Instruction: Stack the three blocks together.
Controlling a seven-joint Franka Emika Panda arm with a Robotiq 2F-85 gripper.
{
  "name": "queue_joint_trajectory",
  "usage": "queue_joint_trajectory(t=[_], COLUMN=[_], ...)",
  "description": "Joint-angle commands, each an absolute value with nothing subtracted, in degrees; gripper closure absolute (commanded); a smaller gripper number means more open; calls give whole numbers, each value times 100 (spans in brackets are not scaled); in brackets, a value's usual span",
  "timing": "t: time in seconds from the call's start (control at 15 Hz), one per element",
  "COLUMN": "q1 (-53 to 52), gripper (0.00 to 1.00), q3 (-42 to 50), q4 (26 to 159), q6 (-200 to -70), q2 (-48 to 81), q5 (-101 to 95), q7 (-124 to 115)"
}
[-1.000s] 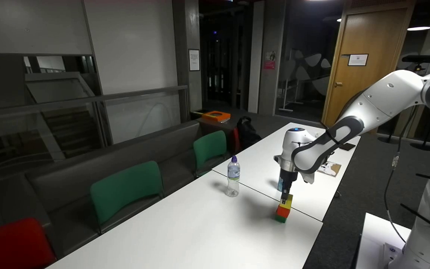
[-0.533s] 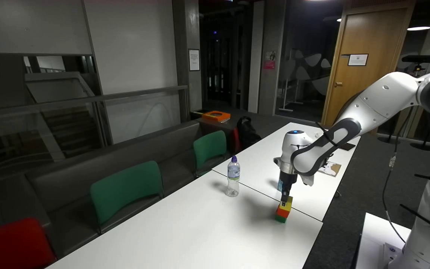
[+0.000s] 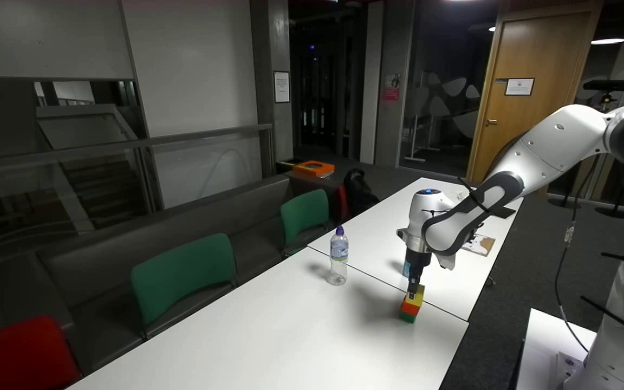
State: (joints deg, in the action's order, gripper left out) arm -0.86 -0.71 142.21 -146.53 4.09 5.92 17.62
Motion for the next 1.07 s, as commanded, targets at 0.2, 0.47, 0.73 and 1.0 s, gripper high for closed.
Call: queue_joint_trajectory(t=[0.2,0.47,0.73,1.0], q1=[-13,-6,5,4], gripper=[68,68,68,68], q3=[-102,-87,-76,-66], q4=[14152,14150,14136,14122], q6=[-14731,-14745,-14750,-14774], q2=[446,457,485,508], q5=[674,607,581,509], q7=[1849,1799,1783,1736])
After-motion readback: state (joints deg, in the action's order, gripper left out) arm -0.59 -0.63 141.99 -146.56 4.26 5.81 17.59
